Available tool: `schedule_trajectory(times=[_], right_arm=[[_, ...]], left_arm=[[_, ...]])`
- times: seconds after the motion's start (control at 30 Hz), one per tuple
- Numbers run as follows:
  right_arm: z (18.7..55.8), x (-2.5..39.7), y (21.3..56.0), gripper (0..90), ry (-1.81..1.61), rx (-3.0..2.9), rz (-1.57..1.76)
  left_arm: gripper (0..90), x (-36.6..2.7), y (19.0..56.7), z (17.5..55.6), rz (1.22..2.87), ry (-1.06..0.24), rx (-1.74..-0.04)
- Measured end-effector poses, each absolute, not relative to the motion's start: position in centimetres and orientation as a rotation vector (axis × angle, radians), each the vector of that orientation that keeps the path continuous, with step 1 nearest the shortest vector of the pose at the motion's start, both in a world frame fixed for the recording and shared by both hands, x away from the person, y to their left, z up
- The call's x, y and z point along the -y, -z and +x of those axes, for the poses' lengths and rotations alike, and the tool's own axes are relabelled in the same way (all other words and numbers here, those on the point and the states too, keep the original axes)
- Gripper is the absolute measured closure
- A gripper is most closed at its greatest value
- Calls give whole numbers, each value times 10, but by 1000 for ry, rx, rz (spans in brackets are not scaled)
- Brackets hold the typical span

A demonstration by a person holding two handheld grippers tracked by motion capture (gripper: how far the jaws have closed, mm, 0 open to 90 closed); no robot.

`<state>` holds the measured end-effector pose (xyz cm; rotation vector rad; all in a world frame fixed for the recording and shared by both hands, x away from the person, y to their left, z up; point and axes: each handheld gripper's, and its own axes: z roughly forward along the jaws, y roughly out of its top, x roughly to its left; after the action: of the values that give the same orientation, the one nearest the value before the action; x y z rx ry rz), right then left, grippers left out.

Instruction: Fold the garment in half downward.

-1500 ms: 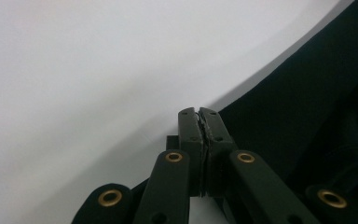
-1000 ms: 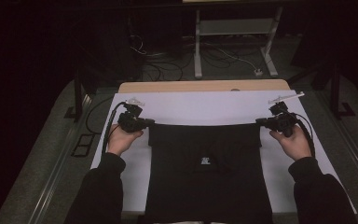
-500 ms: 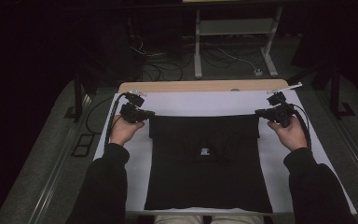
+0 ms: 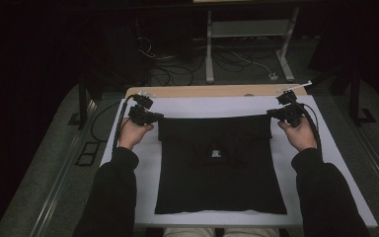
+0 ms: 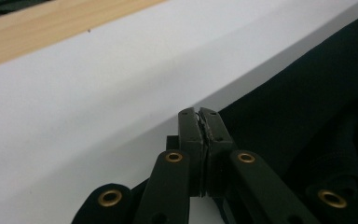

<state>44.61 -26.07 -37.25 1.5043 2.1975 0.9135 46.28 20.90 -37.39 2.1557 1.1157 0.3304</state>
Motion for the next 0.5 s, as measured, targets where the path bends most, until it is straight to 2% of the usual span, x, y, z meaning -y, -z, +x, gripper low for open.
schedule_trajectory(times=[0.5], right_arm=[[459,256,362,871,-895,-2170,1475]], left_arm=[[871,-198,354,477,2213,-392,-1049]])
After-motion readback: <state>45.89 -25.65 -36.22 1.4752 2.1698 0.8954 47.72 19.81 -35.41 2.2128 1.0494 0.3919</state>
